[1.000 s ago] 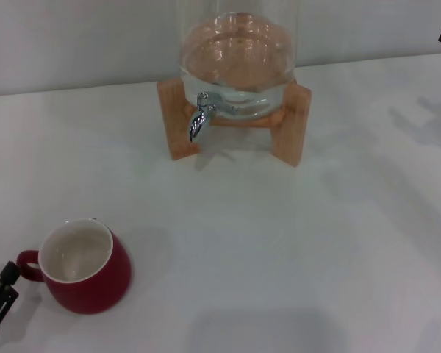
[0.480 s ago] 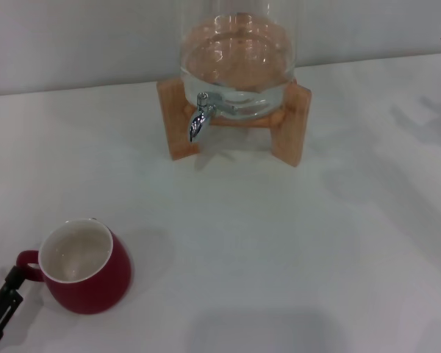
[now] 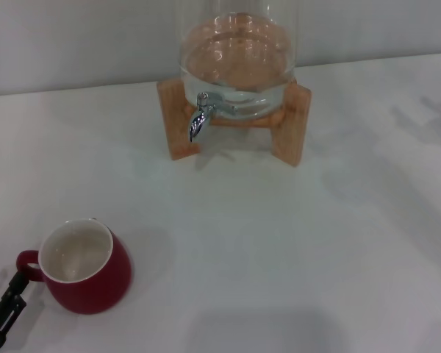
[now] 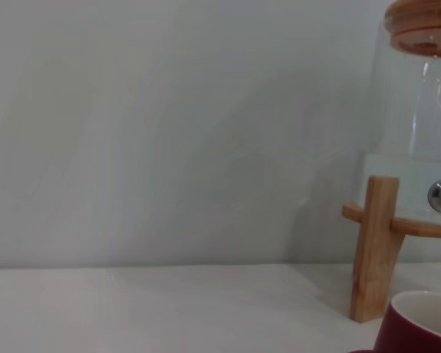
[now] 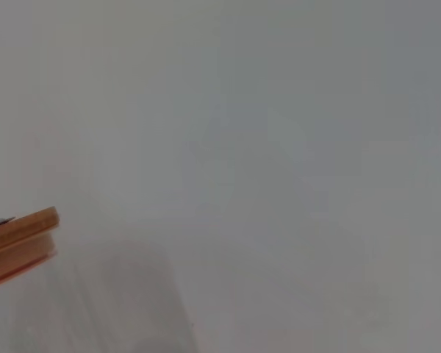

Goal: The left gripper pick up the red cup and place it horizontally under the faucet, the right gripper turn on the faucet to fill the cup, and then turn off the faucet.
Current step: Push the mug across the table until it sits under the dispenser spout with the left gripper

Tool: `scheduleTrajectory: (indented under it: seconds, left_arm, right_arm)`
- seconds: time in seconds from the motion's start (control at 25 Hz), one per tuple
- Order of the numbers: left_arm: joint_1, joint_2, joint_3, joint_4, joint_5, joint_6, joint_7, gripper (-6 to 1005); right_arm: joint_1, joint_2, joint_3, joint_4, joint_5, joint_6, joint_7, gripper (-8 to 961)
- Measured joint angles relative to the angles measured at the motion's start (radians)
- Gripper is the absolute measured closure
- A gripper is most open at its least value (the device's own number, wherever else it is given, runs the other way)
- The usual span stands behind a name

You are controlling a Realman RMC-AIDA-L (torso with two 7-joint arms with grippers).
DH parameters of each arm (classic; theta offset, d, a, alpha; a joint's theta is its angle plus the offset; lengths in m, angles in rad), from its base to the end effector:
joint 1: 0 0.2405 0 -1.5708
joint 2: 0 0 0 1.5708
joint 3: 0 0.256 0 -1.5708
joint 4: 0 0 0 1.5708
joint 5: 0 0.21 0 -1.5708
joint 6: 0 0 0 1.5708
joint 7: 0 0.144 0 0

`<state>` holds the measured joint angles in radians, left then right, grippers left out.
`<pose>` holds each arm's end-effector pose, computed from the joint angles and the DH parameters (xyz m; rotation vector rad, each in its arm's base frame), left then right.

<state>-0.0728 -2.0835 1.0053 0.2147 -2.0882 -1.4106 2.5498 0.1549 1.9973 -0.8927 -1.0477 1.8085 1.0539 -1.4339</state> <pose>-0.3752 0.1939 -0.0250 -1.9690 -0.6974 -0.7644 0.3183 0.3305 0.1483 -1.8107 0.8749 0.9031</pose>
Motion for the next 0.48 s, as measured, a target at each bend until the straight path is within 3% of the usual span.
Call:
scheduleTrajectory:
  seconds: [0.48]
  left_arm:
    - [-0.006,0.0,-0.005,0.001,-0.005,0.023,0.041,349]
  right_arm:
    - [0.0,0.0,0.0,0.0,0.0,-0.002,-0.003,172]
